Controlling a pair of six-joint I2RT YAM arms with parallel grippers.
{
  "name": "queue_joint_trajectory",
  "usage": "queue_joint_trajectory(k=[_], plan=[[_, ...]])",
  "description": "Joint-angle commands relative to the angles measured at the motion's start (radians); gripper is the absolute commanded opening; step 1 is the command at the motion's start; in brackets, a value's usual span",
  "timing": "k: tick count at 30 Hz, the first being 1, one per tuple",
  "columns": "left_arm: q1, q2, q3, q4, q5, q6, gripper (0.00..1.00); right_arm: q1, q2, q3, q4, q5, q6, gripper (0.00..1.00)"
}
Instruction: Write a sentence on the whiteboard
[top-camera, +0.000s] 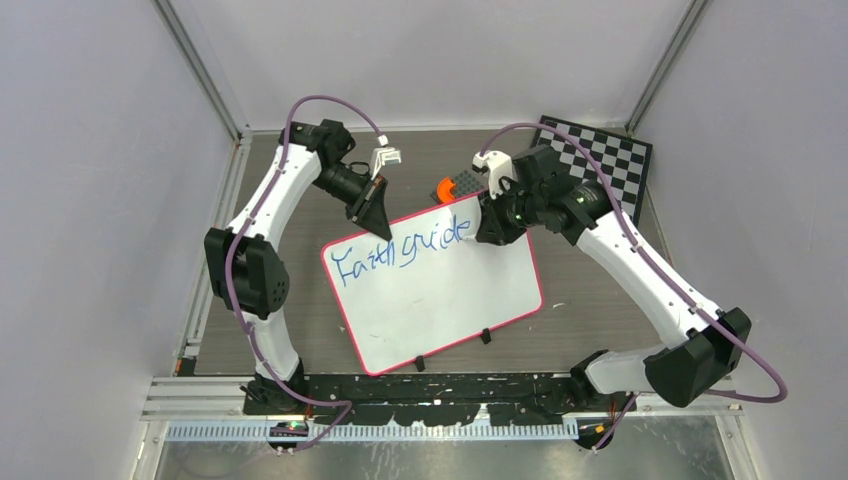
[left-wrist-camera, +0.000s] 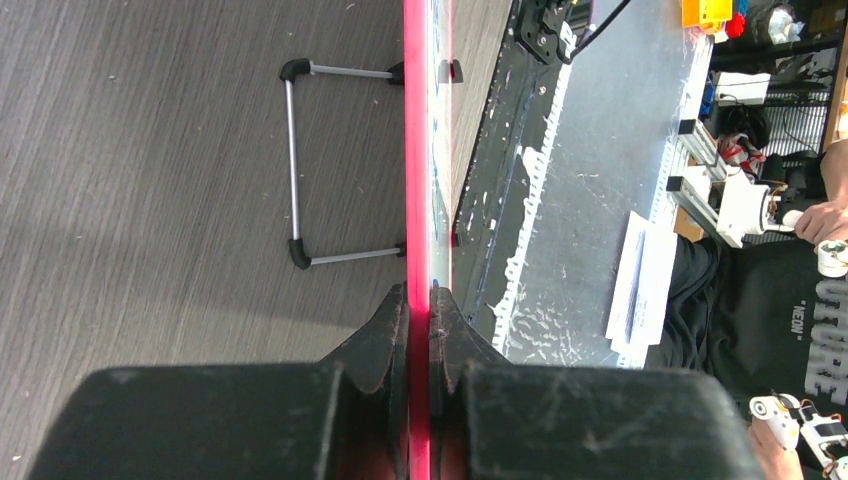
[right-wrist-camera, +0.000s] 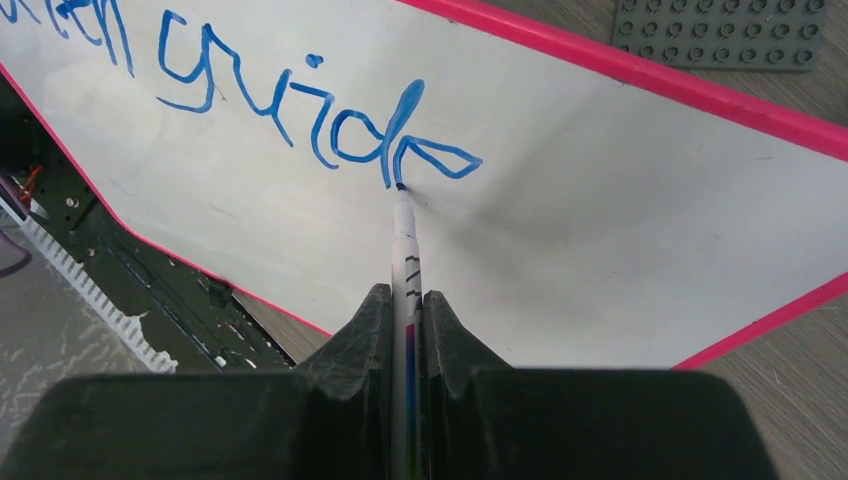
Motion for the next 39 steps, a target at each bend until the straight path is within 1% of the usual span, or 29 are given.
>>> queue_joint_trajectory(k=[1, 9, 13, 16, 20, 32, 39], plan=[[-0.049, 0.02, -0.05, -0.043, -0.119, 0.064, 0.0, -0.008, -0.027, -0.006, 0.02, 0.078, -0.027, 0.0], [-0.049, 0.018, -0.05, -0.041, -0.119, 0.063, 0.0, -0.057, -0.03, 0.041, -0.018, 0.077, -0.055, 0.0], [-0.049, 0.02, -0.049, -0.042, -0.116, 0.063, 0.0, -0.056, -0.027, 0.074, -0.046, 0.03, -0.054, 0.0], [-0.049, 0.021, -0.048, -0.042, -0.115, 0.063, 0.0, -0.054, -0.057, 0.089, -0.051, -0.009, -0.052, 0.0], [-0.049, 0.023, -0.041, -0.046, -0.113, 0.063, 0.0, -0.064, -0.081, 0.111, -0.06, -0.011, -0.048, 0.0], [-0.049, 0.028, -0.03, -0.049, -0.108, 0.064, 0.0, -0.071, -0.048, 0.112, -0.024, 0.134, -0.029, 0.0], [-0.049, 0.026, -0.033, -0.049, -0.109, 0.064, 0.0, -0.07, -0.031, 0.108, 0.0, 0.144, -0.024, 0.0]])
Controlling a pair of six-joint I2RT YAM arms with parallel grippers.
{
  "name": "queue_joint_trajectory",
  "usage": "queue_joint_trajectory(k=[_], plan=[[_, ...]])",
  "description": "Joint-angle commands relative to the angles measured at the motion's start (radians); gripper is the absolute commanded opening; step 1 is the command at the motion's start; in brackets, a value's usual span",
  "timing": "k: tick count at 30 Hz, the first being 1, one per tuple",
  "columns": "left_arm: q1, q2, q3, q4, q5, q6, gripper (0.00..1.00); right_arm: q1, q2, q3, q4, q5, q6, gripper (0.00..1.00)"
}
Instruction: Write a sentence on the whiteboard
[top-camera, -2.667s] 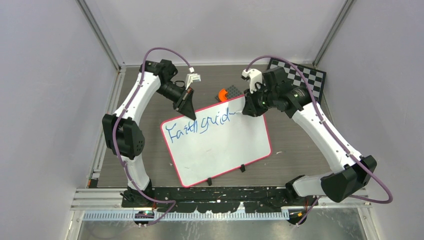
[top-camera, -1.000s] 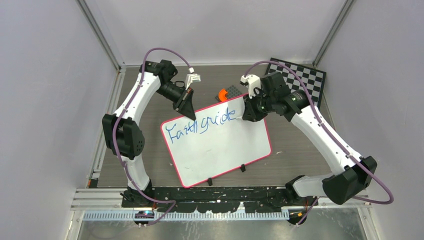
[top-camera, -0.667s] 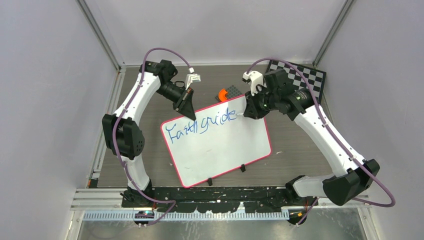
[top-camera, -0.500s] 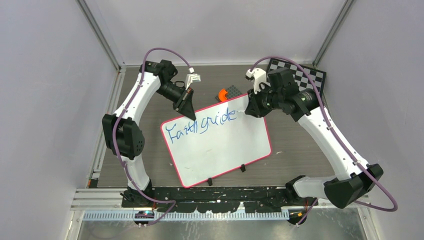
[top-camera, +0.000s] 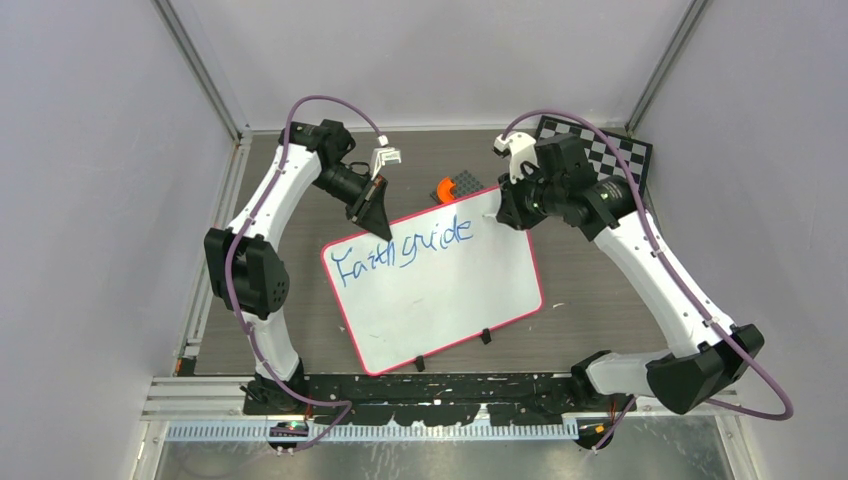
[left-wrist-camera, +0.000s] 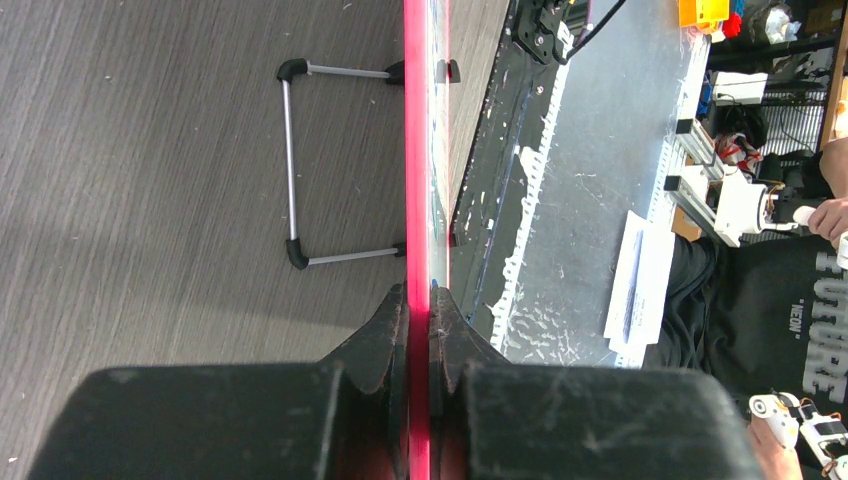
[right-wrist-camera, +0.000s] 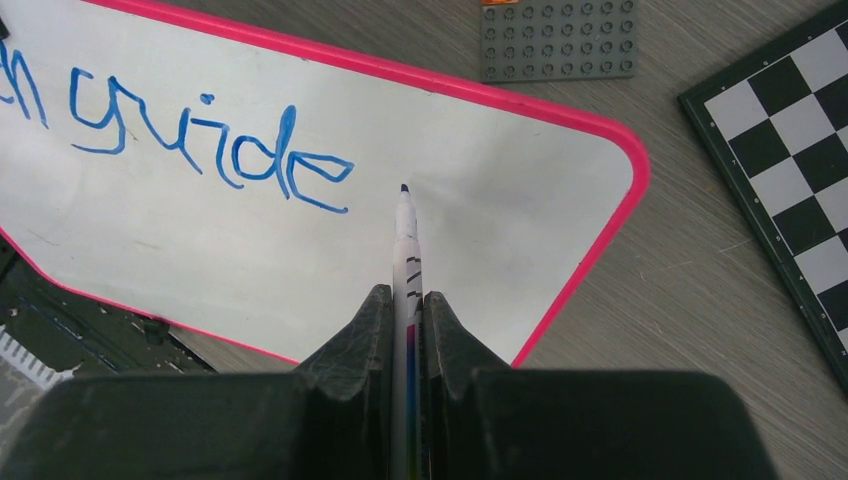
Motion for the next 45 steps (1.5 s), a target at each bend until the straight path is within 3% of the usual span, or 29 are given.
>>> queue_joint_trajectory(k=[1, 20, 36, 45], plan=[[-0.049, 0.026, -0.034, -0.045, -0.113, 0.065, 0.0, -0.004, 0.017, 0.032, 0.054, 0.025, 0.016, 0.0], [-0.049, 0.025, -0.038, -0.046, -0.119, 0.064, 0.0, 0.028, 0.056, 0.005, 0.07, -0.035, 0.028, 0.0], [-0.049, 0.033, -0.027, -0.048, -0.124, 0.061, 0.0, 0.012, -0.008, -0.051, 0.033, 0.064, -0.042, 0.0], [-0.049, 0.032, -0.027, -0.046, -0.125, 0.057, 0.0, 0.004, -0.018, -0.09, 0.003, 0.038, -0.053, 0.0]])
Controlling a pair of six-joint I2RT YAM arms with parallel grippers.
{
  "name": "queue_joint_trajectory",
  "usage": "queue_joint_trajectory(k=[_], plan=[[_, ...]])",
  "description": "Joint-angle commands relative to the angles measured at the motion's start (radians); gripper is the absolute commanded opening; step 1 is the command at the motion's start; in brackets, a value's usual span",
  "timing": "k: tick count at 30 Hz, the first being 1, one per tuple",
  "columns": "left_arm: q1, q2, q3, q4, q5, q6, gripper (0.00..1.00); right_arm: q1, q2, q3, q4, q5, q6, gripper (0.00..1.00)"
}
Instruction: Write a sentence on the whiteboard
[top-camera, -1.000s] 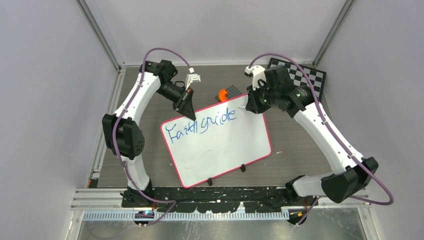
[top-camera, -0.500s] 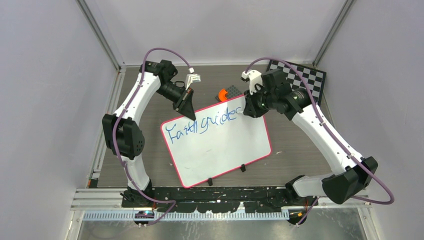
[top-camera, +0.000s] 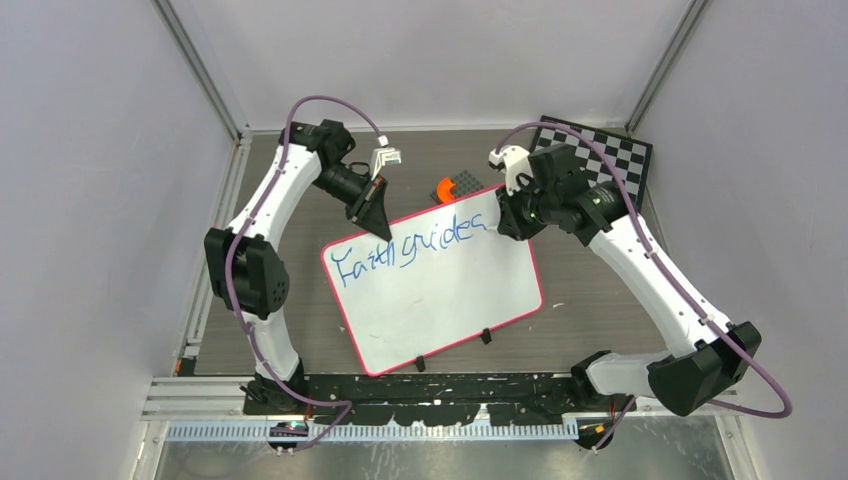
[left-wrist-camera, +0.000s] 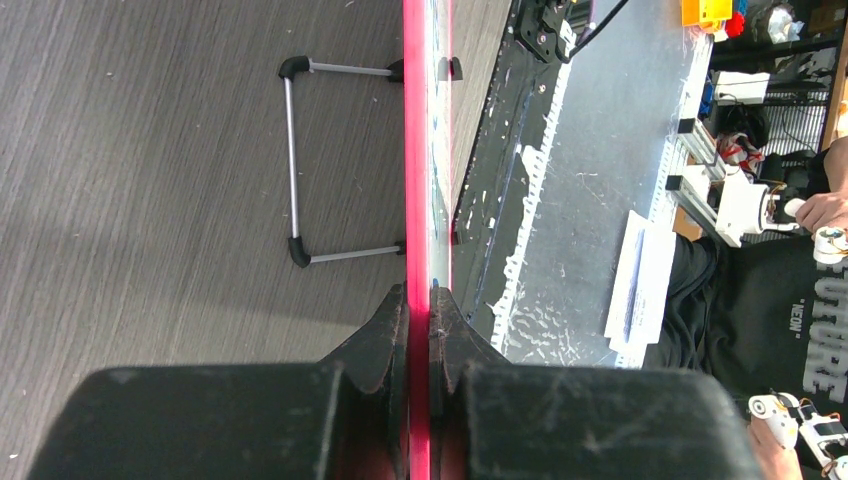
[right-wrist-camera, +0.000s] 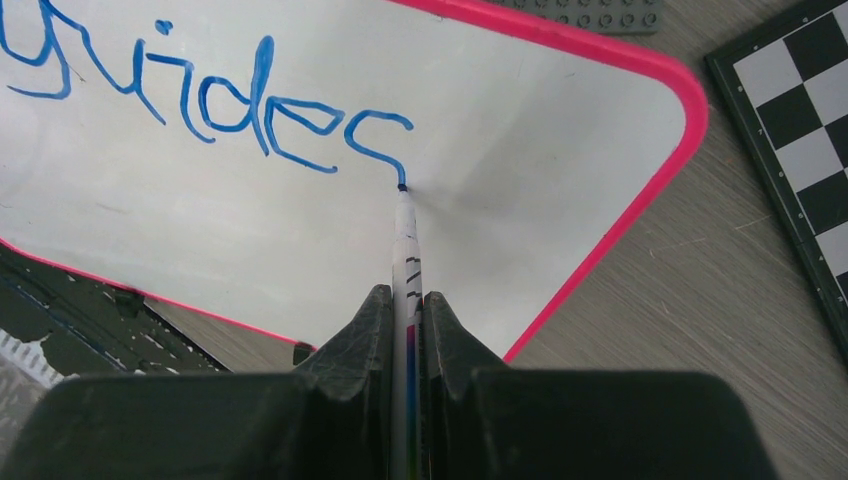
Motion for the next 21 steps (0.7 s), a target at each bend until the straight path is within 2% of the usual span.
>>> queue_joint_trajectory(k=[1, 13, 21], plan=[[-0.048, 0.032, -0.027, -0.045, -0.12, 0.056, 0.0, -0.006, -0.017, -0.025, -0.002, 0.009, -0.017, 0.0], [-0.049, 0.036, -0.03, -0.037, -0.109, 0.045, 0.0, 0.043, 0.019, 0.023, 0.029, -0.085, 0.047, 0.0], [-0.048, 0.019, -0.046, -0.017, -0.11, 0.032, 0.0, 0.091, -0.017, 0.058, -0.018, -0.196, 0.043, 0.0]])
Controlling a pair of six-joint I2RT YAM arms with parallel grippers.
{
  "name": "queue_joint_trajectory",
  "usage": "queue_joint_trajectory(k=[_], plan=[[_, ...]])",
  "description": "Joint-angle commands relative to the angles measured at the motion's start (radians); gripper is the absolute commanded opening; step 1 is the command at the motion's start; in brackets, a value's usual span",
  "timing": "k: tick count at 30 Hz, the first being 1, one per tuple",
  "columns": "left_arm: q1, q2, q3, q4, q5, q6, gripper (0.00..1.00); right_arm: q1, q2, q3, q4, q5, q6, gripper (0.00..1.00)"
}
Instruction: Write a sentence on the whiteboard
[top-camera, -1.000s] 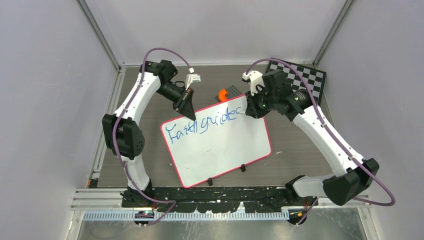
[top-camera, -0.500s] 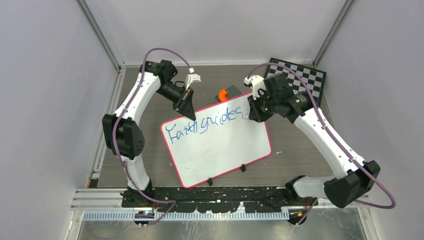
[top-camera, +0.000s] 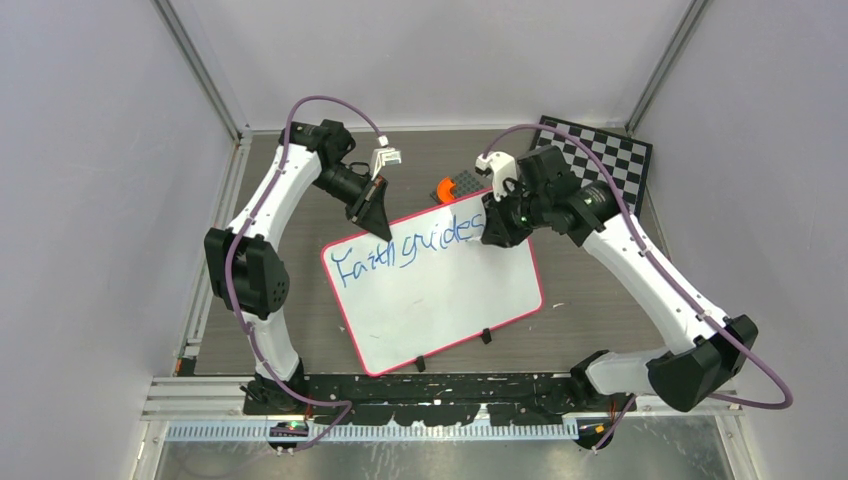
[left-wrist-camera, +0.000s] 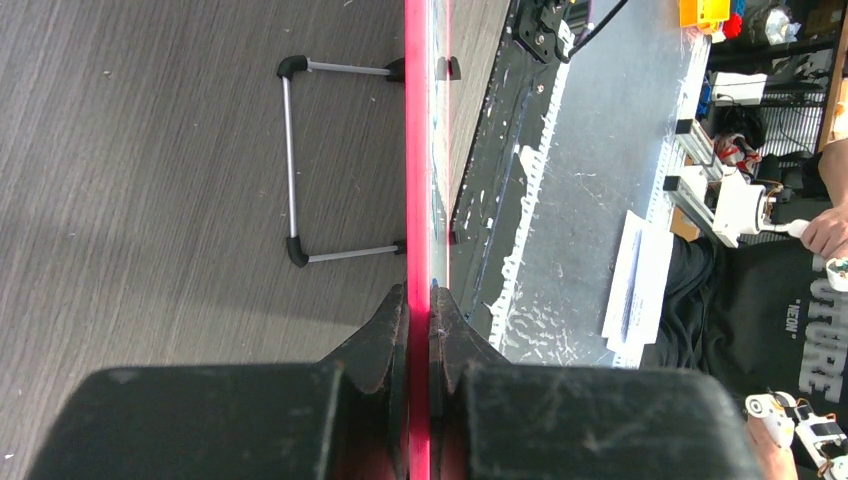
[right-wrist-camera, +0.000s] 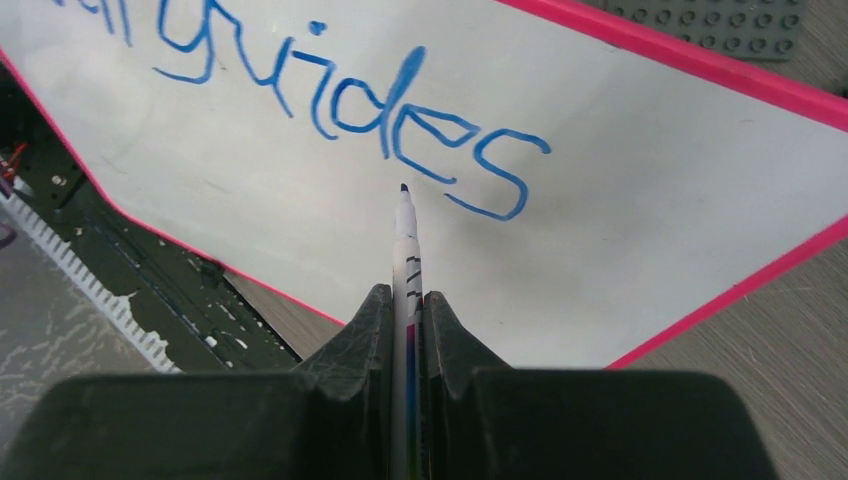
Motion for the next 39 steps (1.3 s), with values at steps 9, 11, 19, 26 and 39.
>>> queue_joint_trajectory(k=[9, 11, 19, 26, 39], plan=[[-0.04, -0.029, -0.104, 0.062, -0.105, -0.028, 0.0, 0.183, -0.05, -0.031, 0.032, -0.097, 0.012, 0.0], [-0.032, -0.04, -0.118, 0.073, -0.098, -0.041, 0.02, 0.214, -0.042, -0.035, 0.046, -0.074, -0.005, 0.0], [-0.006, -0.08, -0.151, 0.077, -0.087, -0.063, 0.22, 0.367, -0.028, -0.087, 0.185, 0.049, -0.041, 0.0], [0.006, -0.094, -0.176, 0.089, -0.08, -0.07, 0.21, 0.464, -0.005, -0.116, 0.248, 0.122, -0.052, 0.0], [0.007, -0.066, -0.173, 0.093, -0.077, -0.073, 0.05, 0.597, 0.036, -0.158, 0.288, 0.259, -0.102, 0.0]])
